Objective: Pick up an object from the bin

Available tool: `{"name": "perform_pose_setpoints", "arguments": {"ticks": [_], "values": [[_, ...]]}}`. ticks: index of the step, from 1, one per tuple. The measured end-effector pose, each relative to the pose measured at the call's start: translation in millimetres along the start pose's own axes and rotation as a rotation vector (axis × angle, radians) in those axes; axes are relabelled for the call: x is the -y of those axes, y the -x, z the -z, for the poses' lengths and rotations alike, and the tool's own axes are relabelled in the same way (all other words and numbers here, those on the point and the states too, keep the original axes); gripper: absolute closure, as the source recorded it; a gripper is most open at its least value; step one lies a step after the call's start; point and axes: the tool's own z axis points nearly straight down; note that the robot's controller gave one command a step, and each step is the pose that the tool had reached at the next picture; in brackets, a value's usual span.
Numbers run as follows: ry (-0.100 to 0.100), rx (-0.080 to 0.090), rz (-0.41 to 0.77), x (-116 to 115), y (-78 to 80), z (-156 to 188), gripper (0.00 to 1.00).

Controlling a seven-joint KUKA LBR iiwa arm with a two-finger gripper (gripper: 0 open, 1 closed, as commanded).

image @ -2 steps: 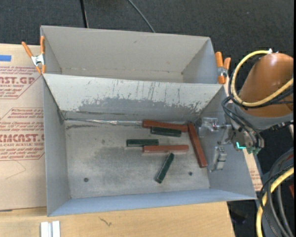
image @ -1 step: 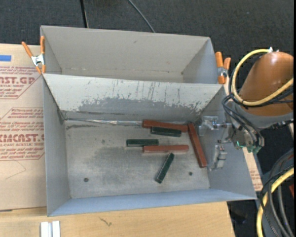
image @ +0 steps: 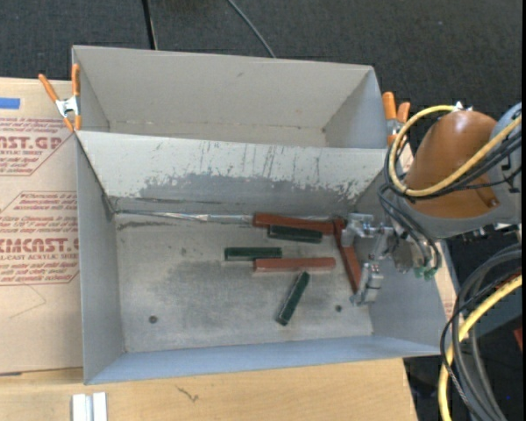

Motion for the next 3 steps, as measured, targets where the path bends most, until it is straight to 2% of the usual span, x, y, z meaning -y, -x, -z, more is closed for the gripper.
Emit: {"name": "perform_pose_setpoints", "arguments": {"ticks": [1,2,3], "values": [[0.000,-0.010,-0.137,-18,-38.1,-52,0.00],[-0.001,-0.005,-0.014,-32,29.9,-70,0.00],[-0.001,-0.007,-0.383,-99,-1.5,-77,1.00]]}}
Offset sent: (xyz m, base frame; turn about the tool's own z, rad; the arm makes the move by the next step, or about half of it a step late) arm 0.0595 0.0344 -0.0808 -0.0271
